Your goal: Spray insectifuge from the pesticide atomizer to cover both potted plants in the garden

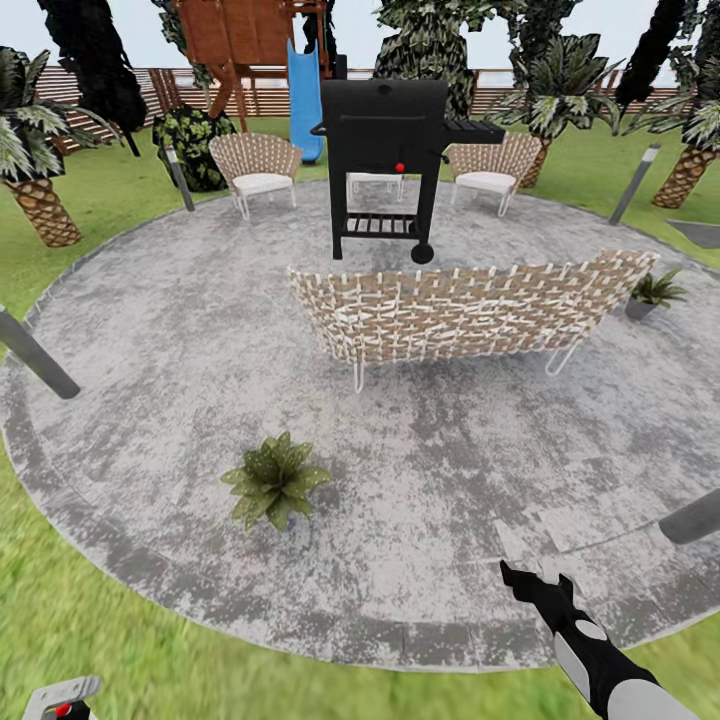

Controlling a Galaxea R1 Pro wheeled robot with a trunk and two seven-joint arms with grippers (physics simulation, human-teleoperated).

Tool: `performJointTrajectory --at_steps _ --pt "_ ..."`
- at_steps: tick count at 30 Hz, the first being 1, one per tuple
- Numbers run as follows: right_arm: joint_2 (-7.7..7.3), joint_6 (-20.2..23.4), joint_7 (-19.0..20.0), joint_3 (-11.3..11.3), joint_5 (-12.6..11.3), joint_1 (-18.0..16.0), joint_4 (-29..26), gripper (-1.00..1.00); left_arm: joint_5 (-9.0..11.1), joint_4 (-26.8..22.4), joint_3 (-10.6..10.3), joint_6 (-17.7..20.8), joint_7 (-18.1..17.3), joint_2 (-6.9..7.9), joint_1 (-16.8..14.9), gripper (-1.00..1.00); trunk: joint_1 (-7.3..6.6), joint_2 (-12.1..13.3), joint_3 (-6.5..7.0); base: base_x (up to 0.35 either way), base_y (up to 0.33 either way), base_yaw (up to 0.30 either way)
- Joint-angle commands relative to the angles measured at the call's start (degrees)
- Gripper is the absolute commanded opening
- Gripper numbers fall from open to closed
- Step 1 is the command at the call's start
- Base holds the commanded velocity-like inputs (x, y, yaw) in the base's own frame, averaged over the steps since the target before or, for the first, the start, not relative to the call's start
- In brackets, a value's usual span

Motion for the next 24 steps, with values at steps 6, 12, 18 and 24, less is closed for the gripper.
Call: performJointTrajectory --at_steps 6,12,18,24 --pt "0.02 -0.18 0.40 -0.46 0.33 -0.03 0.07 1.00 -0.09 -0.09 0.13 0.43 -0.42 -0.02 -0.08 -1.00 0.00 -0.03 0.50 0.000 0.000 0.000" --pt "0.02 -0.22 0.41 -0.42 0.33 -0.05 0.07 1.00 -0.09 -0.09 -0.02 0.43 -0.42 -0.01 -0.08 -1.00 0.00 -0.03 1.05 0.000 0.000 0.000" --pt "0.02 -0.20 0.40 -0.43 0.33 -0.04 0.07 1.00 -0.09 -0.09 -0.06 0.45 -0.42 -0.09 -0.08 -1.00 0.00 -0.03 1.59 0.000 0.000 0.000" --pt "0.02 -0.20 0.36 -0.42 0.33 -0.02 0.07 1.00 -0.09 -0.09 -0.06 0.43 -0.42 -0.10 -0.08 -1.00 0.00 -0.03 2.13 0.000 0.000 0.000"
